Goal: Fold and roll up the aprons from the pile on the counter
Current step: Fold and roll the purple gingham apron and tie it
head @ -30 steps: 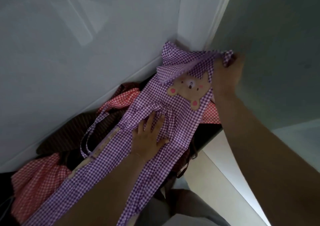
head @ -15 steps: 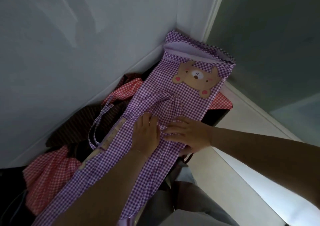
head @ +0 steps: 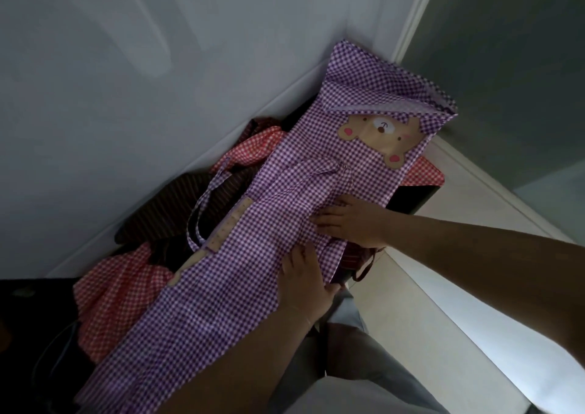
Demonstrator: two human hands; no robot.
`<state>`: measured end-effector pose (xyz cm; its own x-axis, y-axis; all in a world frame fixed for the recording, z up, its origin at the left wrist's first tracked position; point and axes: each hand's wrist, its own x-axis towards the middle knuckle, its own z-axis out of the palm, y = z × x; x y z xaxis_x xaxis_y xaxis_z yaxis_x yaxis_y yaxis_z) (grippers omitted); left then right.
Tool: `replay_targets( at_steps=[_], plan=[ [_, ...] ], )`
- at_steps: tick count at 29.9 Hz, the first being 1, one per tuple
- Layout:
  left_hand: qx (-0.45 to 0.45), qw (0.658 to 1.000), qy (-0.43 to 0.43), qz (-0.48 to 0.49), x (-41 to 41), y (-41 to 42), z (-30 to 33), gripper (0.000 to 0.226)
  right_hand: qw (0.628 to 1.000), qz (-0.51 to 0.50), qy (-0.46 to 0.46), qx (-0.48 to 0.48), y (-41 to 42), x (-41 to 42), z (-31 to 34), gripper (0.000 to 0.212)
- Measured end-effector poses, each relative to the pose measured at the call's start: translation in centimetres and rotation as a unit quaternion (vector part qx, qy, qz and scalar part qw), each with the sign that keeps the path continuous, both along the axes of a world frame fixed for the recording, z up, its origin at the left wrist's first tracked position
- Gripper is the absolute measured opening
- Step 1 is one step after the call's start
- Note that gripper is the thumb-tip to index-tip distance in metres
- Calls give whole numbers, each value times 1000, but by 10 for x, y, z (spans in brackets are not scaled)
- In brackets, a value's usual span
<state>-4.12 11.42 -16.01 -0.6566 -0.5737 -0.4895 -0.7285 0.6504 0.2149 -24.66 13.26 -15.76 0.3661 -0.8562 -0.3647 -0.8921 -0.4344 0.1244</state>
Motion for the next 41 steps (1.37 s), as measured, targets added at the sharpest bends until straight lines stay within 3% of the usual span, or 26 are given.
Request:
replay_targets(
  at_steps=[2,5,9,13,15,18,21,23,26,30,33,37,39,41],
  plan=[
    [-9,1000,-11,0,8,-2,-5,102,998,-38,12,45,-8,7,4,52],
    [13,999,-20,-22,20,-9,1,86,992,-97,-66,48,-27,16,19,36],
    [166,973,41,153,24,-25,26,70,960,-209,-80,170,-62,27,44,39],
    [289,939,24,185,35,-76,45,47,927,-254,-25,275,-83,29,38,39],
    [341,927,-34,149,54,-103,47,50,912,-276,-18,304,-86,29,38,43],
    [344,930,-85,100,92,-124,46,65,907,-297,-29,296,-92,32,41,51],
    [380,909,-83,147,120,-133,42,74,926,-288,-35,240,-99,40,43,53],
    [351,917,-83,168,133,-137,39,67,945,-266,-24,189,-102,49,45,46],
    [187,945,-69,259,145,-140,29,47,948,-270,-17,165,-110,52,34,42],
    [-44,926,57,372,145,-124,32,29,925,-328,-28,190,-114,52,29,52],
    [-100,924,134,344,156,-117,25,25,919,-324,-15,225,-118,56,29,58],
    [43,953,42,296,180,-137,9,42,888,-334,-57,311,-113,63,20,63],
    [-33,962,32,271,185,-139,8,41,896,-318,-79,300,-109,67,21,62],
    [-177,956,106,209,180,-133,6,37,918,-301,-55,253,-107,70,21,64]
  ],
)
